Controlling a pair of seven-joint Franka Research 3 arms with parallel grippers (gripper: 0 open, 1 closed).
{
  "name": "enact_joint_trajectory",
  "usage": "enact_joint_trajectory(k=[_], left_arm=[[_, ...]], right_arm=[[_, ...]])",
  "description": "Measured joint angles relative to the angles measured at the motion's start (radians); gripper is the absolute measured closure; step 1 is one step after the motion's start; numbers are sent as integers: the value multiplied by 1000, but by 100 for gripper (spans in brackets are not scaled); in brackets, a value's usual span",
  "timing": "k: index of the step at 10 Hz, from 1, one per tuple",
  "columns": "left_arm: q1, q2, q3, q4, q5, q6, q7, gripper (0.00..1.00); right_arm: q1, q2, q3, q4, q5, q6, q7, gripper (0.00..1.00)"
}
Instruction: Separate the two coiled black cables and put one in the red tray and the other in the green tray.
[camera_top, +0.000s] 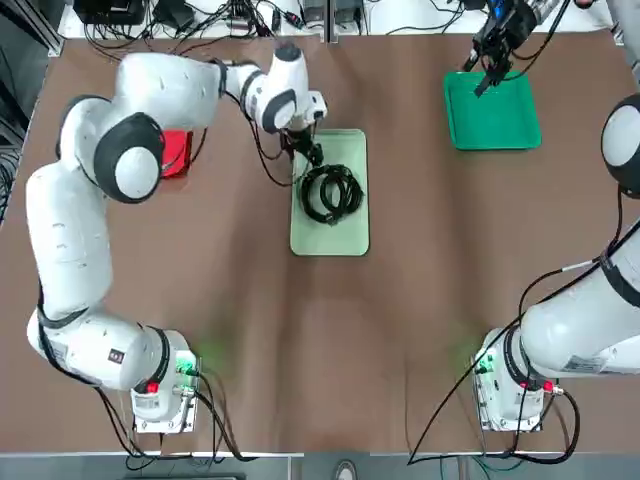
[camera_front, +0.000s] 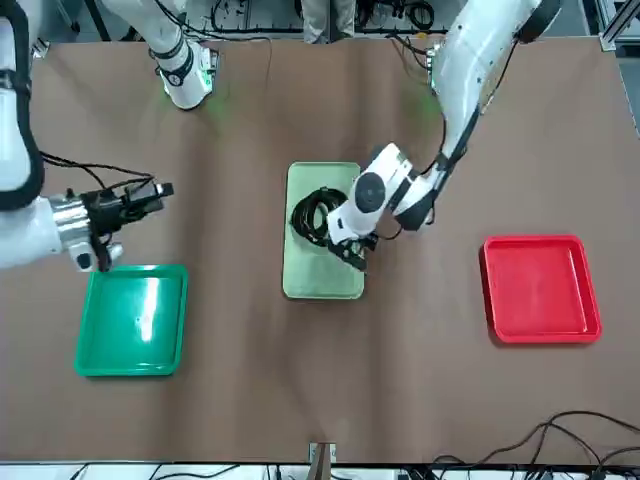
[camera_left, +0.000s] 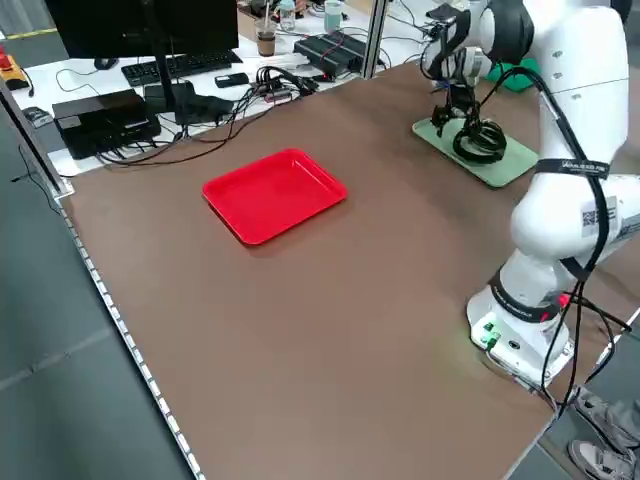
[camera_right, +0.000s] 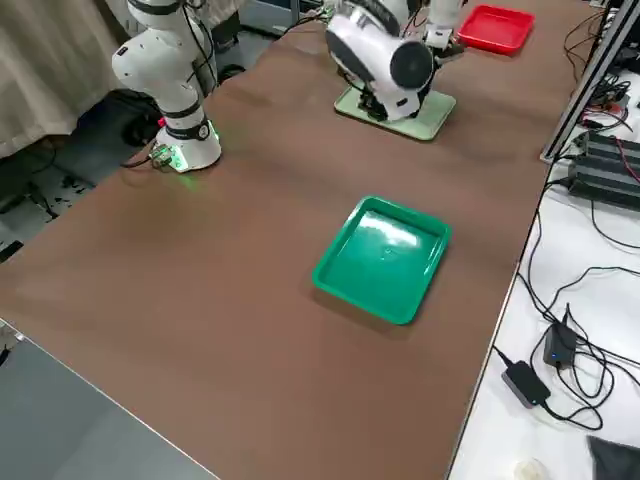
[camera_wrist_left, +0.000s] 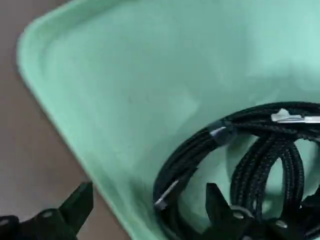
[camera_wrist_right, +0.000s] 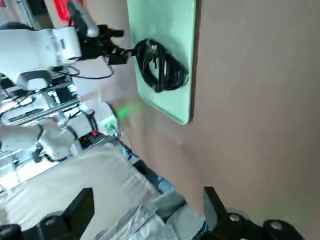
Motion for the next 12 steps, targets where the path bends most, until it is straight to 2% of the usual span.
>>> enact_joint_trajectory(k=[3, 6, 7, 11, 12], left_arm=[[-16, 31, 1, 0, 30, 2, 0, 2], [-17, 49, 1, 0, 47, 2, 0, 5], [-17, 50, 0, 1, 47, 2, 0, 13], [-15, 49, 1, 11, 57, 1, 1, 76], [-15, 49, 1, 12, 57, 2, 0, 80]], right_arm=[[-12, -1, 1, -75, 39, -27, -39, 1], [-10, -1, 9, -95, 48, -26, -47, 1], [-8, -1, 10, -96, 54, -26, -47, 1], [36, 0, 13, -107, 169, -16, -47, 2], [49, 0, 13, -112, 185, -1, -47, 1]])
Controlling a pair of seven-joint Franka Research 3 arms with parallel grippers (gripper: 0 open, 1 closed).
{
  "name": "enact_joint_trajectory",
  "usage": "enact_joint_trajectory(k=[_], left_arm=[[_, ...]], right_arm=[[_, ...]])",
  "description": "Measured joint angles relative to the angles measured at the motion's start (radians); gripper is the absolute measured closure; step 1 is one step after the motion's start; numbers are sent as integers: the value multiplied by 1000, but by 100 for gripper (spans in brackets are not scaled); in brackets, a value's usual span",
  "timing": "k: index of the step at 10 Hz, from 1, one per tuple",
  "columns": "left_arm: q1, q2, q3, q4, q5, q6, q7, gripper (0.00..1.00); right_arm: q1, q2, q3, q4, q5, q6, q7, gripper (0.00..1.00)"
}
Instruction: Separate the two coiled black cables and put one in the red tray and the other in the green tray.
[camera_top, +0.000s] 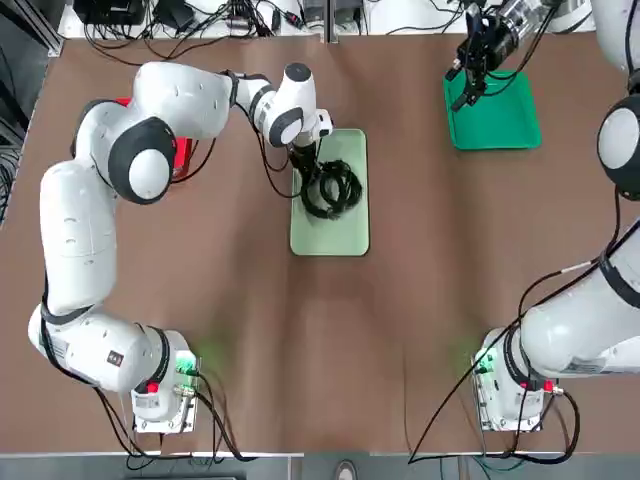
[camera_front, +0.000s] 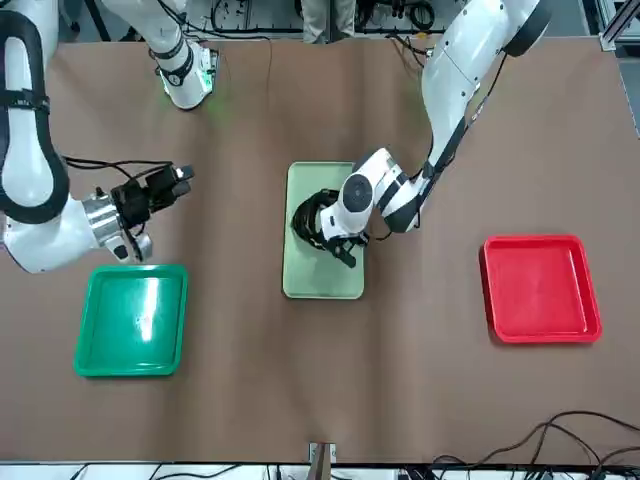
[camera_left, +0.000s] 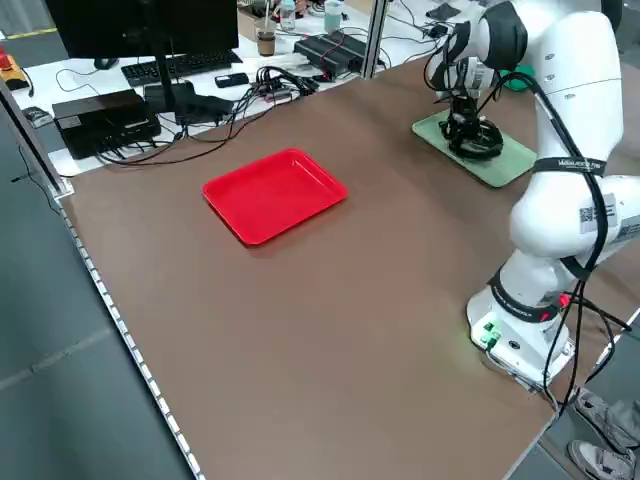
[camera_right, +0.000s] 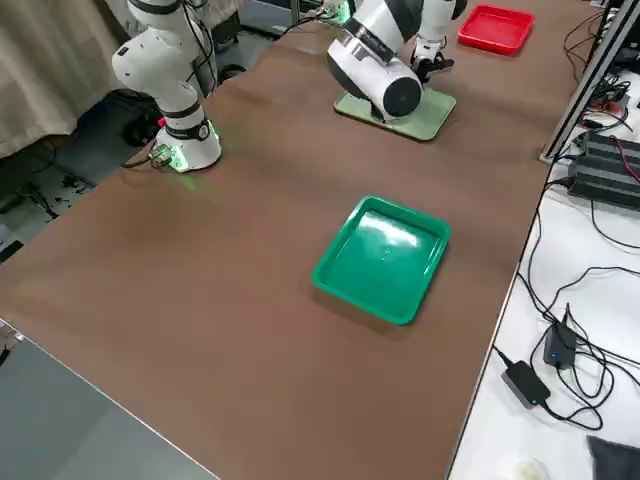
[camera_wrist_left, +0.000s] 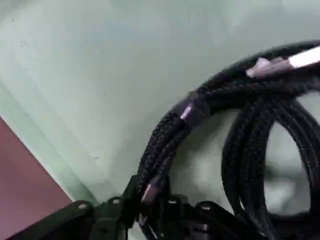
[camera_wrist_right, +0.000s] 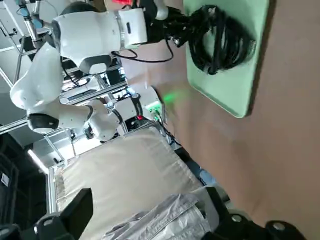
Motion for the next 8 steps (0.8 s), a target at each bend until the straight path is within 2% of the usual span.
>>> enact_joint_trajectory(k=[5, 8], left_arm=[[12, -5, -1, 7, 0, 3, 51, 80], [37, -61, -12, 8, 0, -2, 94, 82]], right_arm=[[28, 5, 0, -8, 13, 30, 0, 1], [28, 14, -1, -9, 16, 44, -47, 1]])
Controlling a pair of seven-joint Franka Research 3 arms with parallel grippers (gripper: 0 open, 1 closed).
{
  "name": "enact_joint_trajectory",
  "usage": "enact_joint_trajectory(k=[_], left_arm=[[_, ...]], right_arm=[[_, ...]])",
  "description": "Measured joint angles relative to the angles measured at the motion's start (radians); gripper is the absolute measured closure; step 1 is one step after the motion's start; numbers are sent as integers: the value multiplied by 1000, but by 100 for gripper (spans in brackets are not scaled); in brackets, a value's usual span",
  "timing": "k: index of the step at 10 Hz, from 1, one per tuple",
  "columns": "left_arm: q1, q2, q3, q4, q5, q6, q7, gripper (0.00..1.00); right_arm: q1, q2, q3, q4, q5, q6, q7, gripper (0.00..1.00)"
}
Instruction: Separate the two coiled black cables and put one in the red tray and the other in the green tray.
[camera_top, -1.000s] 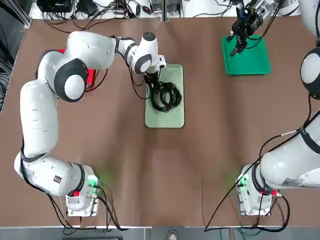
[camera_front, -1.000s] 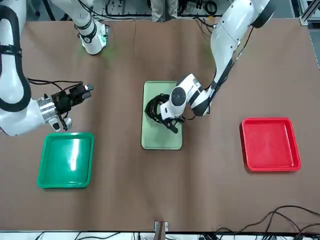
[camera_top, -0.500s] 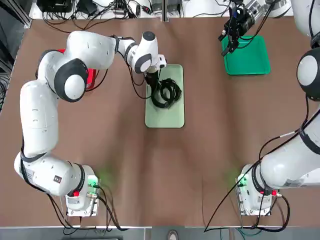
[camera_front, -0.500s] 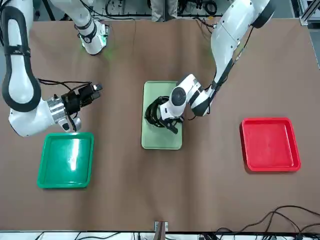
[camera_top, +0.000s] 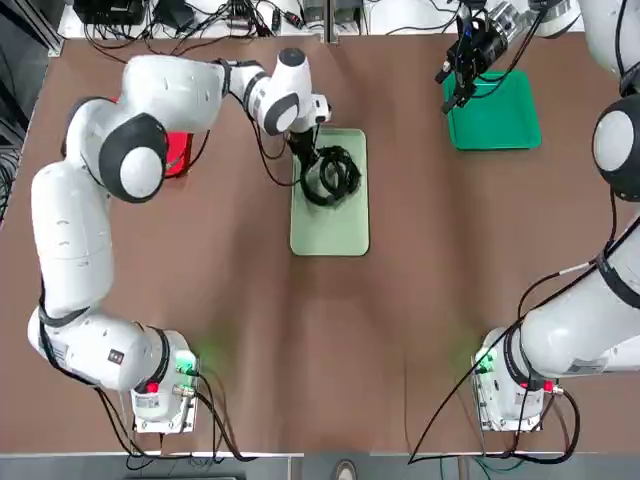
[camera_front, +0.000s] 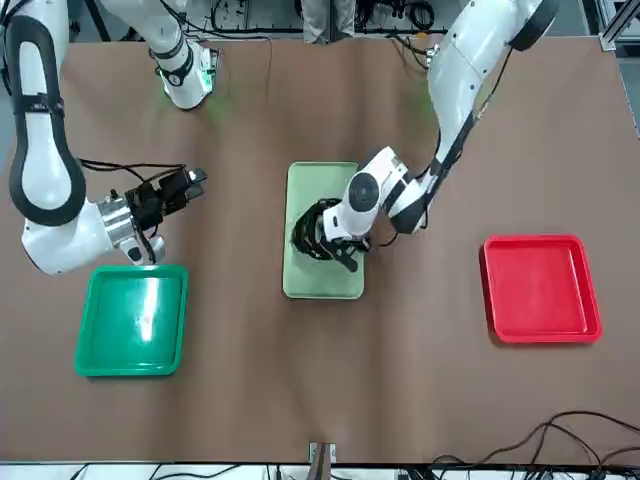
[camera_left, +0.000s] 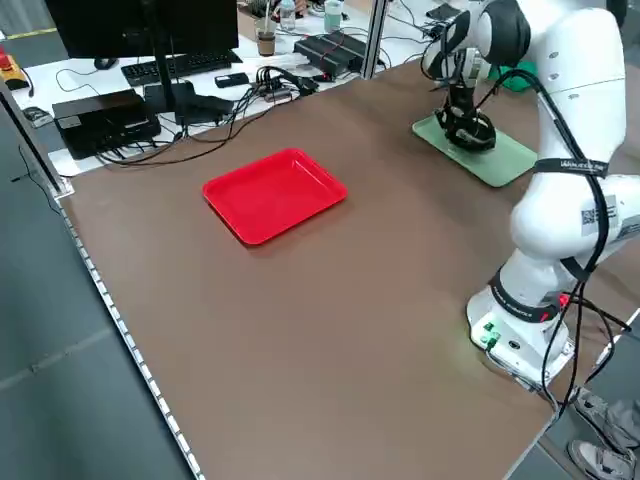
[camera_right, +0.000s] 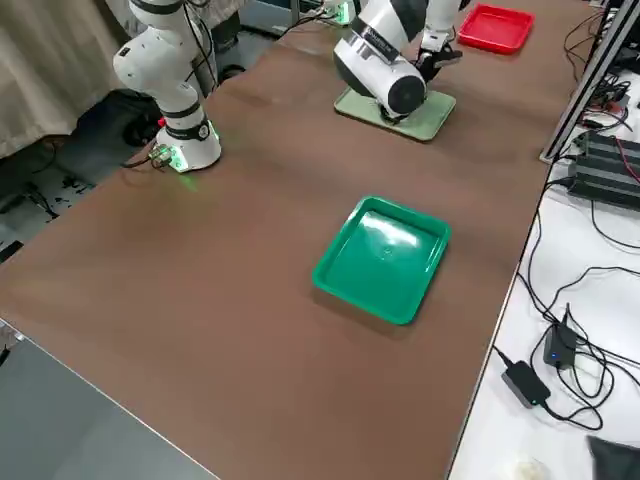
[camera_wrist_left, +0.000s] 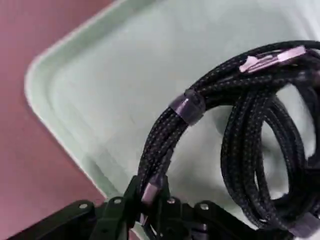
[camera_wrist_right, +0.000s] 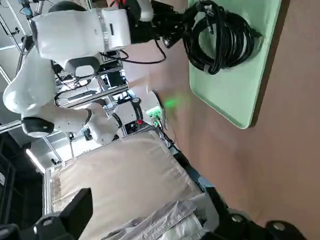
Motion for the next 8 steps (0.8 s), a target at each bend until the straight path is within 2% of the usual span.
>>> enact_joint_trajectory(k=[3, 6, 8], left_arm=[[70, -45, -84, -1, -15, -61, 18, 82], [97, -133, -103, 4, -152, -129, 104, 82], [110, -203, -104, 19, -236, -162, 133, 82]], right_arm=[[1, 38, 0, 0, 2, 18, -98, 1], [17, 71, 1, -3, 32, 45, -197, 1], [31, 122, 1, -9, 88, 69, -305, 1]])
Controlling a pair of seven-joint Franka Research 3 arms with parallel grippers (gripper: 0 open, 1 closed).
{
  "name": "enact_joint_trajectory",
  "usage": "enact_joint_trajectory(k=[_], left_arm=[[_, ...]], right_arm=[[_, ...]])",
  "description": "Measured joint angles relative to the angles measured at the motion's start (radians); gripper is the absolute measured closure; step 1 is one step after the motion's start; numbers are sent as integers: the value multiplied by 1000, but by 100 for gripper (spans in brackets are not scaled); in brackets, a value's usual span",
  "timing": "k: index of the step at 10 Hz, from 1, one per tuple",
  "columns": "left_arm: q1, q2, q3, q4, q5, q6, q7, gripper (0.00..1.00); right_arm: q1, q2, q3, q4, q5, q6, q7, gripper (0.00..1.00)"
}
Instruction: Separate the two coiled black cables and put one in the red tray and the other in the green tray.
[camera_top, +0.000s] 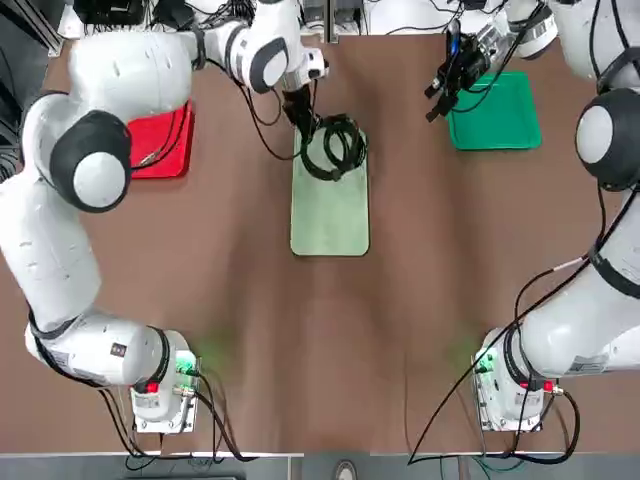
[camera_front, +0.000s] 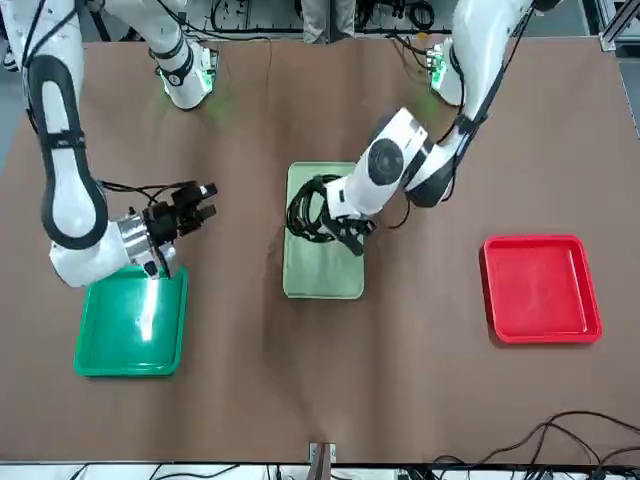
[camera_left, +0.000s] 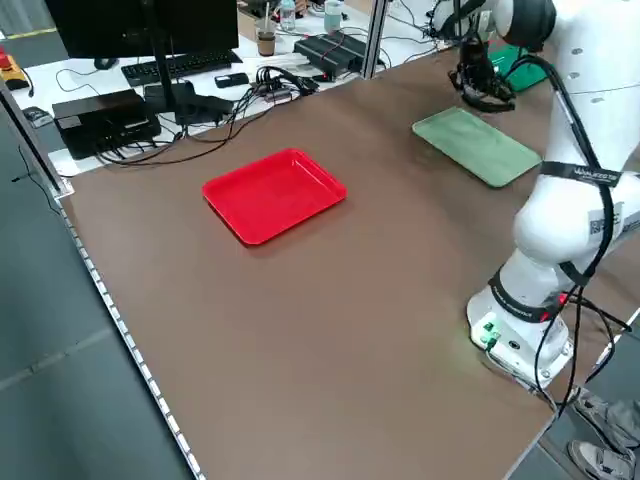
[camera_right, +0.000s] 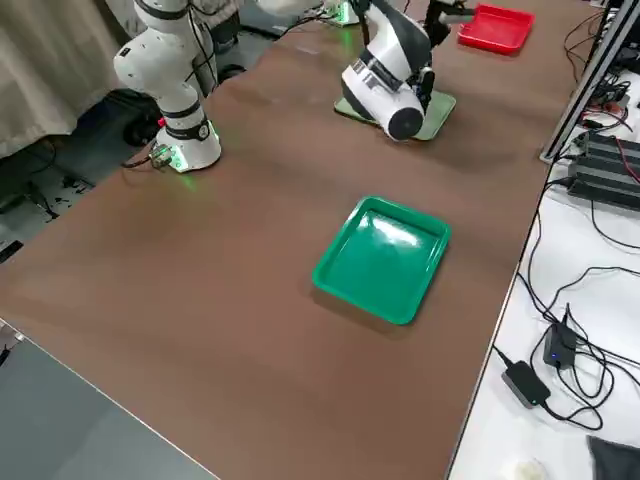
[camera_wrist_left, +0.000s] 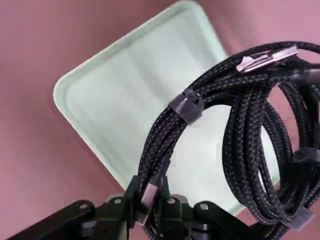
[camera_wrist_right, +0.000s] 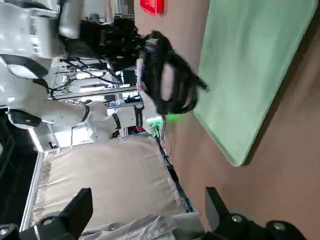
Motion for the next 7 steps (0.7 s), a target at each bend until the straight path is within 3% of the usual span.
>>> enact_joint_trajectory(k=[3, 7], left_arm=[[9, -48, 0, 76, -117, -85, 18, 82], [-6, -47, 0, 136, -194, -90, 8, 82]], right_arm=[[39, 75, 1, -3, 104, 24, -106, 2], [83, 80, 2, -19, 258, 26, -94, 4]])
